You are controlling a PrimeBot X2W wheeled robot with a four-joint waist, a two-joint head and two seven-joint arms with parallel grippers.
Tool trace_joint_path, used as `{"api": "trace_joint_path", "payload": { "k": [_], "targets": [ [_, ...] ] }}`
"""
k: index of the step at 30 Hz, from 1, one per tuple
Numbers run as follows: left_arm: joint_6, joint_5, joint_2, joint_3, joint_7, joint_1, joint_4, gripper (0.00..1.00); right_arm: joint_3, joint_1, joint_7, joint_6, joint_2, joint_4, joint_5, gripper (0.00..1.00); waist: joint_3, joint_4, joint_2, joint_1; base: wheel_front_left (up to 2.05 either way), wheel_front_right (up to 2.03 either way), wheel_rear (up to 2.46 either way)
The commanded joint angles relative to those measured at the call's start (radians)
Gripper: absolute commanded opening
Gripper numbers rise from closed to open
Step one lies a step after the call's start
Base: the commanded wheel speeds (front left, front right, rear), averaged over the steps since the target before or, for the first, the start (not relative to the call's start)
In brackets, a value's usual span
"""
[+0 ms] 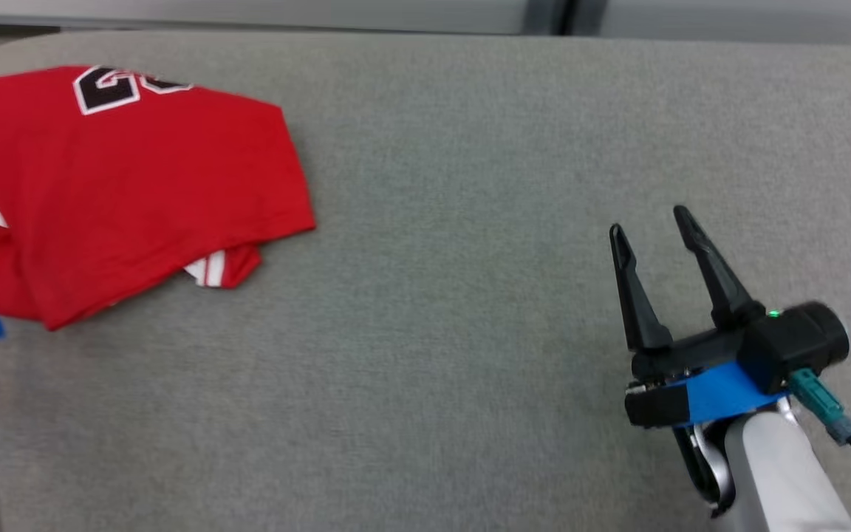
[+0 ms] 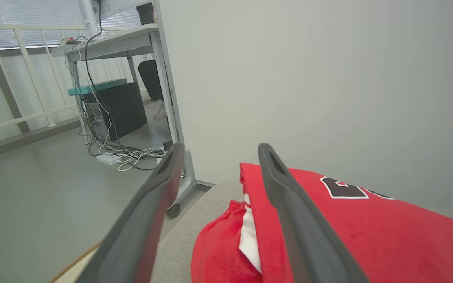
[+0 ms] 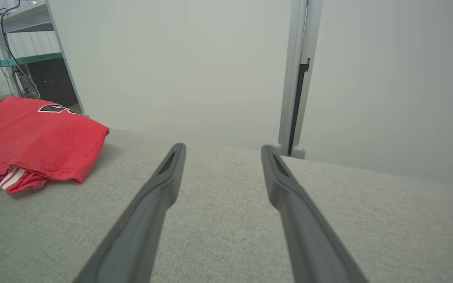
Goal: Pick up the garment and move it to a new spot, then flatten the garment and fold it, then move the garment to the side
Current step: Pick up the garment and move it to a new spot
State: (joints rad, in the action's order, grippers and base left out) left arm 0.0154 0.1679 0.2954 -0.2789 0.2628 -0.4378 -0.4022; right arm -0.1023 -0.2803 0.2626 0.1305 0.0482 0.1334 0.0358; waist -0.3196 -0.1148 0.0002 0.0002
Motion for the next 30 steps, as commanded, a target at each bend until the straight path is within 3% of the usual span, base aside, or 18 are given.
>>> {"api": "trace_joint_path", "payload": {
  "k": [1,8,14,27,28,29,30],
  "targets": [
    [0.012,0.008,0.022,-0.008,0.003,-0.037,-0.033,1.00,0.000,-0.019,0.004,0.000,0.004,-0.019,-0.011,1.00,-0.018,0.011,-0.0002,-0.0002,0.00,0.00,0.00],
    [0.056,0.034,0.098,-0.007,0.000,-0.193,-0.231,1.00,0.005,-0.042,0.004,0.000,0.004,-0.079,-0.042,1.00,-0.107,0.064,-0.0002,-0.0002,0.00,0.00,0.00],
    [0.071,0.048,0.127,0.009,-0.014,-0.287,-0.400,1.00,0.007,-0.041,0.004,0.000,0.004,-0.108,-0.058,1.00,-0.157,0.083,-0.0002,-0.0002,0.00,0.00,0.00],
    [0.109,0.079,0.121,0.079,-0.018,-0.369,-0.608,1.00,-0.002,-0.037,0.004,0.000,0.004,-0.124,-0.070,1.00,-0.169,0.096,-0.0002,-0.0002,0.00,0.00,0.00],
    [0.110,0.076,0.125,0.089,-0.019,-0.371,-0.618,0.66,-0.004,-0.036,0.004,0.000,0.004,-0.124,-0.069,1.00,-0.167,0.097,-0.0002,-0.0002,0.00,0.00,0.00],
    [0.112,0.084,0.127,0.090,-0.017,-0.376,-0.626,0.00,-0.005,-0.035,0.004,0.000,0.004,-0.124,-0.069,1.00,-0.164,0.099,-0.0002,-0.0002,0.00,0.00,0.00],
    [0.114,0.090,0.128,0.093,-0.016,-0.378,-0.635,0.00,-0.006,-0.033,0.004,0.000,0.004,-0.123,-0.069,1.00,-0.162,0.100,-0.0002,-0.0002,0.00,0.00,0.00]
  ]
}}
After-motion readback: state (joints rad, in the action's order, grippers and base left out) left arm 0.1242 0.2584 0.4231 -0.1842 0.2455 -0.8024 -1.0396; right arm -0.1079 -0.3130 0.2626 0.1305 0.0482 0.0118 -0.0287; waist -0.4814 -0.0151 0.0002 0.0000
